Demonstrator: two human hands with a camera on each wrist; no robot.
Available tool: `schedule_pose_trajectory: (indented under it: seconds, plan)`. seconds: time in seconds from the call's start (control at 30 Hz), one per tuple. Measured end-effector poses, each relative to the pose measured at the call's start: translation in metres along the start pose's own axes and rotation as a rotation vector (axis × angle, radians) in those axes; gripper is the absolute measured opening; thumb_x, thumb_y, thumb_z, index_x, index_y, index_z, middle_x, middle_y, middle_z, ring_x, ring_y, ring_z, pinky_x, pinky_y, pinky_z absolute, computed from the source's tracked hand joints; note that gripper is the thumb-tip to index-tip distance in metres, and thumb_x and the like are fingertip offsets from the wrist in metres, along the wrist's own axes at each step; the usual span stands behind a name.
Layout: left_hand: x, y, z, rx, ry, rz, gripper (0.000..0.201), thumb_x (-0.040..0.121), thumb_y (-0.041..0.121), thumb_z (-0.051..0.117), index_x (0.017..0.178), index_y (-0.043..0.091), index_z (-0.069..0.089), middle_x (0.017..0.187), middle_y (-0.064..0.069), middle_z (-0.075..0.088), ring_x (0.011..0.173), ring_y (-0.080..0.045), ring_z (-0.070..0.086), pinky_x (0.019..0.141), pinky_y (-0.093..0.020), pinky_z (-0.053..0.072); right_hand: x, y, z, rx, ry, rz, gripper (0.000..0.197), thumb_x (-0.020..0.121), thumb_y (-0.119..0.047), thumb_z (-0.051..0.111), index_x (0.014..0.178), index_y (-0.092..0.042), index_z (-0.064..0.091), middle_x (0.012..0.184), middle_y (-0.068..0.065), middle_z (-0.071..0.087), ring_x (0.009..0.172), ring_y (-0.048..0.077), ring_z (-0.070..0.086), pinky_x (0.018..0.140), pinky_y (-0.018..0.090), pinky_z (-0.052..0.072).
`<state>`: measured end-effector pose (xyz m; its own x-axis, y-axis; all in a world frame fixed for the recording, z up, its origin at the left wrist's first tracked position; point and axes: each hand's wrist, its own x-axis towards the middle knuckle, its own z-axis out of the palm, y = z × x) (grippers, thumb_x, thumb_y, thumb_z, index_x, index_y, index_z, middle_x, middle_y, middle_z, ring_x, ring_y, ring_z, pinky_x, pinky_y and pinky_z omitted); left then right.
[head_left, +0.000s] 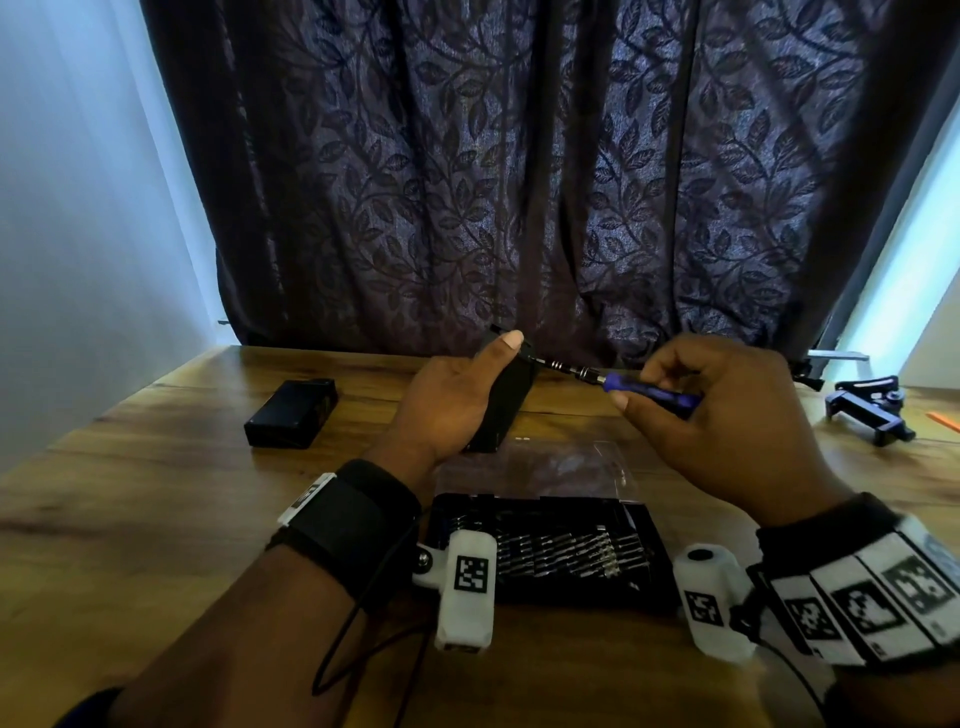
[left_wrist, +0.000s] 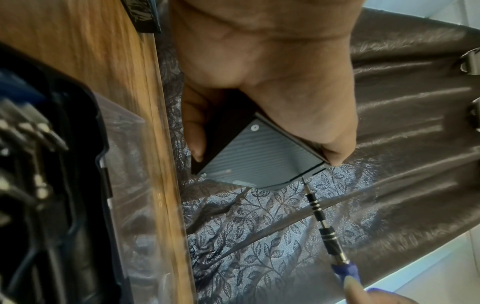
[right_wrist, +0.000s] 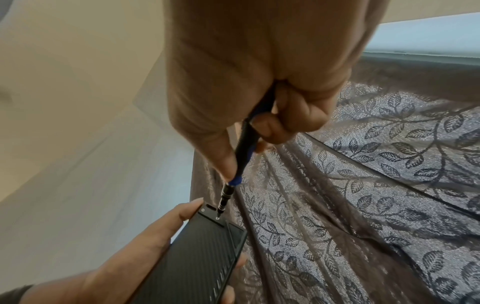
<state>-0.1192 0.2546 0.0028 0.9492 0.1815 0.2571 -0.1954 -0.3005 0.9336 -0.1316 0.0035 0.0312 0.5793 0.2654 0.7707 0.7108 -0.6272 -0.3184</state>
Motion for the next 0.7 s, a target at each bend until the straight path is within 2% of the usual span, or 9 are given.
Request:
schedule_pose_trajectory:
  seconds: [0.07,0.13,0.2,0.27,0.33,0.4,0.5,0.63,0.7]
  plan:
    - [-0.002,0.0,0.0,-0.004,0.009,0.014,0.104,0.067,0.09,0.054,0.094,-0.008,0.069,0.082,-0.009,0.061,0.075,-0.021,0.059,0.07,-0.032,0.043,0.0,-0.001,0.0,-0.007,0.003,-0.012,0.023,0.083,-0.04,0.077,0.07,-0.025,0.066,0.062,-0.015,0.06,0.064,0.007,0.06,0.054,0.014,0.04]
    - [-0.001,0.0,0.0,-0.011,0.004,0.013,0.096,0.072,0.086,0.055,0.089,-0.008,0.067,0.079,-0.01,0.059,0.072,-0.02,0.058,0.066,-0.028,0.043,-0.001,0.001,0.001,-0.036,-0.011,-0.016,0.033,0.091,-0.047,0.066,0.067,-0.025,0.067,0.052,-0.013,0.055,0.052,0.01,0.056,0.047,0.023,0.039]
    - [-0.002,0.002,0.0,-0.004,0.014,0.012,0.076,0.082,0.077,0.057,0.076,0.001,0.061,0.068,-0.009,0.052,0.063,-0.018,0.054,0.055,-0.02,0.04,-0.001,0.003,0.002,-0.091,-0.052,-0.015,0.046,0.098,-0.052,0.055,0.064,-0.023,0.064,0.046,-0.009,0.048,0.044,0.011,0.049,0.046,0.025,0.032]
    - [-0.003,0.004,0.0,0.013,0.032,0.017,0.063,0.088,0.07,0.057,0.072,0.009,0.056,0.06,-0.004,0.045,0.057,-0.016,0.05,0.046,-0.016,0.035,0.0,0.004,0.002,-0.061,-0.065,-0.007,0.044,0.097,-0.052,0.058,0.064,-0.023,0.064,0.047,-0.008,0.048,0.049,0.013,0.052,0.046,0.026,0.032]
    - [-0.003,0.005,-0.001,0.015,0.031,0.009,0.065,0.089,0.071,0.056,0.071,0.008,0.056,0.06,-0.005,0.045,0.058,-0.018,0.05,0.047,-0.018,0.036,0.001,0.003,0.0,-0.004,-0.053,0.013,0.026,0.084,-0.047,0.075,0.072,-0.026,0.065,0.059,-0.012,0.057,0.066,0.008,0.06,0.051,0.014,0.038]
    - [-0.003,0.005,-0.002,0.004,0.019,0.0,0.071,0.088,0.072,0.056,0.069,0.003,0.057,0.061,-0.007,0.047,0.059,-0.02,0.052,0.051,-0.02,0.038,0.001,0.003,0.0,-0.01,-0.059,-0.006,0.021,0.077,-0.037,0.082,0.075,-0.026,0.064,0.067,-0.014,0.062,0.075,0.006,0.061,0.058,0.009,0.041]
    - [-0.006,0.008,-0.002,0.019,0.019,-0.001,0.066,0.09,0.07,0.056,0.064,0.01,0.049,0.061,-0.008,0.043,0.059,-0.02,0.05,0.055,-0.025,0.038,0.0,0.005,0.001,-0.038,-0.076,-0.021,0.021,0.087,-0.036,0.074,0.071,-0.023,0.068,0.057,-0.013,0.057,0.066,0.009,0.059,0.049,0.014,0.037]
    - [-0.009,0.011,-0.001,-0.007,0.006,0.003,0.066,0.088,0.07,0.056,0.063,0.01,0.046,0.062,-0.009,0.039,0.06,-0.021,0.045,0.059,-0.032,0.035,0.0,0.005,0.001,-0.08,-0.098,-0.042,0.041,0.101,-0.045,0.055,0.066,-0.026,0.065,0.047,-0.012,0.047,0.056,0.009,0.056,0.045,0.014,0.029]
    - [-0.01,0.013,-0.001,0.001,0.013,0.0,0.065,0.089,0.07,0.057,0.057,0.016,0.04,0.058,-0.005,0.037,0.058,-0.021,0.043,0.058,-0.032,0.033,0.0,0.005,0.001,-0.022,-0.098,-0.014,0.031,0.094,-0.046,0.065,0.071,-0.026,0.068,0.054,-0.012,0.055,0.058,0.008,0.058,0.048,0.014,0.036]
